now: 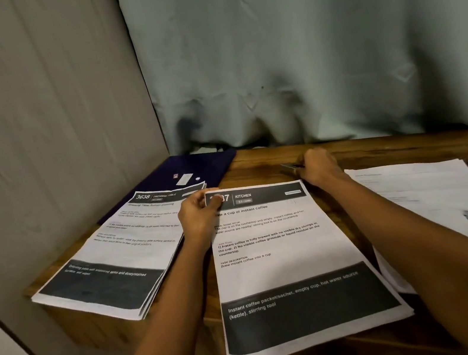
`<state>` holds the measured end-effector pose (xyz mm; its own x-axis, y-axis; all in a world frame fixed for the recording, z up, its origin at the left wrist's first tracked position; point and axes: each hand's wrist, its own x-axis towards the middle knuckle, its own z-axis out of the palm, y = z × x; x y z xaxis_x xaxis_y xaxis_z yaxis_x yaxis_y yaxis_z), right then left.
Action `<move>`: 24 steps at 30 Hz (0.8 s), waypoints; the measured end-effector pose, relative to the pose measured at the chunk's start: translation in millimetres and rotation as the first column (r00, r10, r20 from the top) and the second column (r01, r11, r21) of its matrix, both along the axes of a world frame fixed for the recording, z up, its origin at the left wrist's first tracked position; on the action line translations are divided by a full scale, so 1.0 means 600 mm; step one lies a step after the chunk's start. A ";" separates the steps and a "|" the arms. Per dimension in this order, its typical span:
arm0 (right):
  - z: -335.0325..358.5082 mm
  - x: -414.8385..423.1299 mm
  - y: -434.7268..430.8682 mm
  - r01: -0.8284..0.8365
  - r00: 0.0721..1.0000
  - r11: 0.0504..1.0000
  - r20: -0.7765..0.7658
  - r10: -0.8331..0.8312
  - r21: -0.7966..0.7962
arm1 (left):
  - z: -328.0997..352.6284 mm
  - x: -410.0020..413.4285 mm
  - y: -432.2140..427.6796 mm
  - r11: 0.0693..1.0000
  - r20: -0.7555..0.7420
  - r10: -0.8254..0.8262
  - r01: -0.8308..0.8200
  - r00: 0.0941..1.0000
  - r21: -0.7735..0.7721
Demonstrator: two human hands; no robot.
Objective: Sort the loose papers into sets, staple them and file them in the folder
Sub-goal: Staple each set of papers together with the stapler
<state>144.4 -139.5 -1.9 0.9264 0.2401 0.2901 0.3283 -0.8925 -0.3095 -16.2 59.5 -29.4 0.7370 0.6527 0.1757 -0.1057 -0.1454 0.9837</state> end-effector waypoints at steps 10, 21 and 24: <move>-0.020 -0.002 -0.018 0.021 1.000 0.975 0.007 -0.023 0.223 | -0.001 -0.003 0.000 0.996 0.084 -0.079 0.082 0.993 -0.035; 0.012 -0.111 -0.054 -0.053 0.791 0.693 -0.393 0.469 0.719 | 0.022 -0.015 -0.009 0.951 0.157 -0.074 0.117 0.985 -0.286; 0.014 -0.136 -0.076 -0.104 0.642 0.694 -0.485 0.594 0.713 | 0.034 -0.020 -0.006 0.942 0.154 -0.021 0.071 0.988 -0.329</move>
